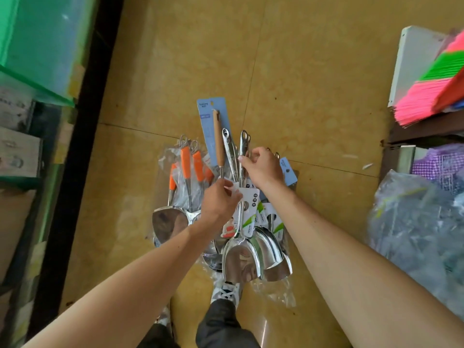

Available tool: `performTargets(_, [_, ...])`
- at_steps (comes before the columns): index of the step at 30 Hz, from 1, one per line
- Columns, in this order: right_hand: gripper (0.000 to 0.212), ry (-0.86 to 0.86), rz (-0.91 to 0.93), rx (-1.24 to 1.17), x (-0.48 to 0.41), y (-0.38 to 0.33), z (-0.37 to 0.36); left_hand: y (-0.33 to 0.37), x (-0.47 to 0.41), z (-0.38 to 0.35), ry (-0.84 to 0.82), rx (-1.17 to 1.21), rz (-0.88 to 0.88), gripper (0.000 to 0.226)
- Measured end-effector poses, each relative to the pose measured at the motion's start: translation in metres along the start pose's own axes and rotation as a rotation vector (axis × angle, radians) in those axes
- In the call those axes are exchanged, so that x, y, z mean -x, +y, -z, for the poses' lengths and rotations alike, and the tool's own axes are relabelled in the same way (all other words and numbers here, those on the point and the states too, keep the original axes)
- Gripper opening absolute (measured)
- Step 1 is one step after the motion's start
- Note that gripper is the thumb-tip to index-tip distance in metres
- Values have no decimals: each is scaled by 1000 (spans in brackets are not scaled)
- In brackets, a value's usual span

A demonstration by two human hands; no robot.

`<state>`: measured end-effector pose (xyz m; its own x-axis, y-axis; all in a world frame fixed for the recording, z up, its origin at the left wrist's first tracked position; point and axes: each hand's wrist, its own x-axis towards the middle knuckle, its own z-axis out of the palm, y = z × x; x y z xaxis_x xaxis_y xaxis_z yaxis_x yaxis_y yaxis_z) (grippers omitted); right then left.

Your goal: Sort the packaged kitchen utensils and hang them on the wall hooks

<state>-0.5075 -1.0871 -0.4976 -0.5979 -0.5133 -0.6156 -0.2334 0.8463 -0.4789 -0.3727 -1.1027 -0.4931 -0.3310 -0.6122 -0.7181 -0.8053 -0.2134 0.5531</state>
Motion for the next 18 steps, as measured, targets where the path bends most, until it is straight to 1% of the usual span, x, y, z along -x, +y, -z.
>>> performTargets(3, [57,83,98,95,20,-4,19,19,3,18,98,-128,-95,49])
performTargets(6, [70,178,201,242,45,-12,47,54,15,45,173,-421,-238,66])
performTargets(9, [77,265,214,325,72,-23,85,99,37,74,226,-636,-361,78])
performTargets(13, [81,404,194,391,120,-39,146,162,80,100,240,-796,-562,81])
performTargets(18, [84,592,118,343,209,-43,225,239,164,112,242,-927,-781,80])
